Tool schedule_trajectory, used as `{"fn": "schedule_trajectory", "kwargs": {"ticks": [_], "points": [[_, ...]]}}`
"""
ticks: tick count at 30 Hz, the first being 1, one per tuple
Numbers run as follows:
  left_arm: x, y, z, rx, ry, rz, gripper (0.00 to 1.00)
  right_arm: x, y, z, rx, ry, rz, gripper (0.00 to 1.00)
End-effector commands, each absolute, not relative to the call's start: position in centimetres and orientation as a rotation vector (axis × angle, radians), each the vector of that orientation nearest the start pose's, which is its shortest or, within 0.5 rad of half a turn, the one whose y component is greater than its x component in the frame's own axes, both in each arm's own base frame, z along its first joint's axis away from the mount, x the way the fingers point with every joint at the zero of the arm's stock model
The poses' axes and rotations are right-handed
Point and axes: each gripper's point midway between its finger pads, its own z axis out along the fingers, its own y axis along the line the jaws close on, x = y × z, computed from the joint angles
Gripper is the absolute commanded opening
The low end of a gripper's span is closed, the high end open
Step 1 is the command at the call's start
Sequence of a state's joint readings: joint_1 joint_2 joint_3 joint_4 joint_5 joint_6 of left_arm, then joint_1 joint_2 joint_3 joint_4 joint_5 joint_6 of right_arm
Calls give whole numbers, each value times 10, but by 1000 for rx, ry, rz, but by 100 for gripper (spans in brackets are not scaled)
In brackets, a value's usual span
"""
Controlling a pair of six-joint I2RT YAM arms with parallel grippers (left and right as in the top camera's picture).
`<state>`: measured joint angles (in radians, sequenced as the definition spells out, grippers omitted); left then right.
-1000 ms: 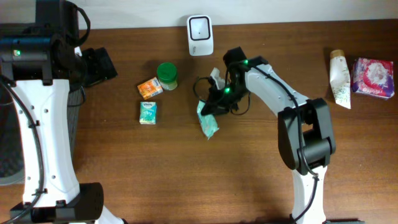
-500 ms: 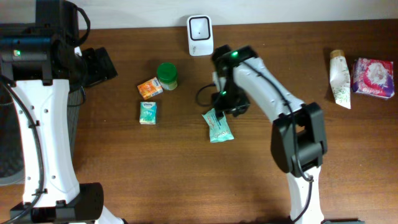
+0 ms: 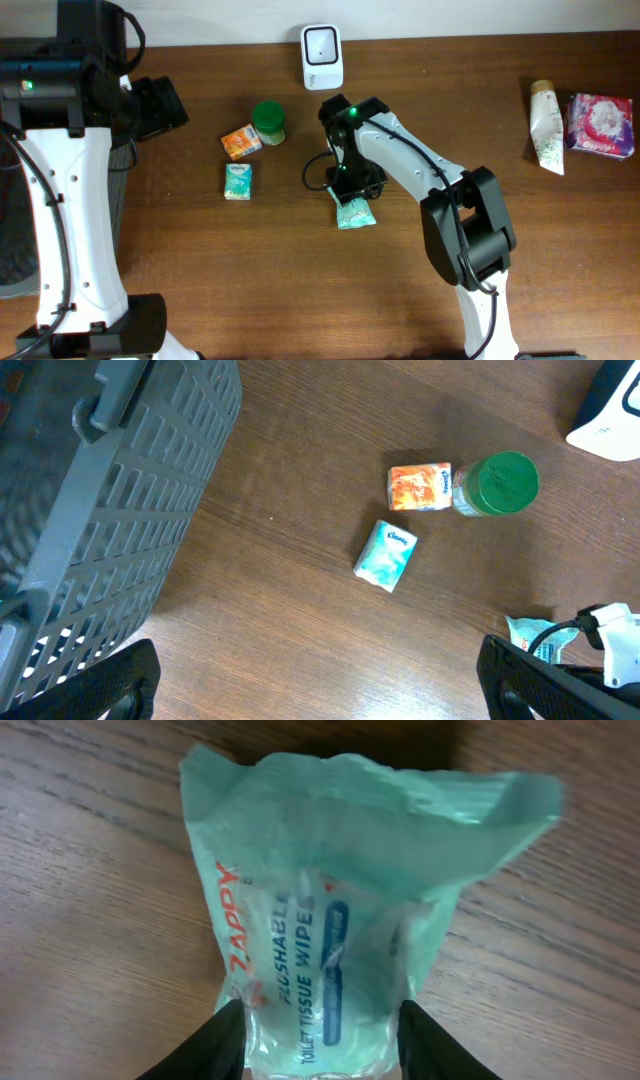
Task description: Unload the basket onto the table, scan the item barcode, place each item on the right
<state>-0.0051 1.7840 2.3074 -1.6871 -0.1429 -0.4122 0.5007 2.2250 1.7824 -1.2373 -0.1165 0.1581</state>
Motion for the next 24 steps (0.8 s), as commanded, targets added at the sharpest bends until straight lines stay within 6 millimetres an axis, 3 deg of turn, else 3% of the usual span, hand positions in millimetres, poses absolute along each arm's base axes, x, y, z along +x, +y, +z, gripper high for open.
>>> {"fn": "schedule_trajectory", "kwargs": {"ticks": [1, 4, 6, 9, 11, 14, 18, 19, 20, 22, 24], "points": [[351, 24, 328, -597, 2630, 72, 99, 335, 219, 28, -563, 3233, 137, 40], [351, 24, 328, -597, 2630, 72, 99, 333, 220, 18, -570, 3223, 139, 27], [351, 24, 328, -597, 2630, 72, 99, 334, 220, 11, -496, 3228, 135, 4], [351, 24, 328, -597, 2630, 72, 99, 349, 228, 22, -491, 3174, 165, 4], [351, 24, 328, -597, 2630, 72, 99, 370, 236, 41, -473, 3101, 205, 4], [351, 24, 327, -597, 2630, 72, 99, 429, 234, 87, -358, 2923, 288, 4], [351, 24, 328, -597, 2630, 72, 99, 524, 238, 133, -254, 2537, 403, 4], [351, 24, 328, -597, 2630, 72, 99, 557, 242, 160, -216, 2365, 435, 4], [351, 24, 327, -597, 2630, 72, 99, 574, 239, 174, -189, 2277, 419, 4], [351, 24, 328, -597, 2630, 72, 99, 603, 241, 188, -149, 2131, 404, 4], [351, 24, 328, -597, 2630, 72, 99, 621, 244, 186, -58, 2064, 453, 4]]}}
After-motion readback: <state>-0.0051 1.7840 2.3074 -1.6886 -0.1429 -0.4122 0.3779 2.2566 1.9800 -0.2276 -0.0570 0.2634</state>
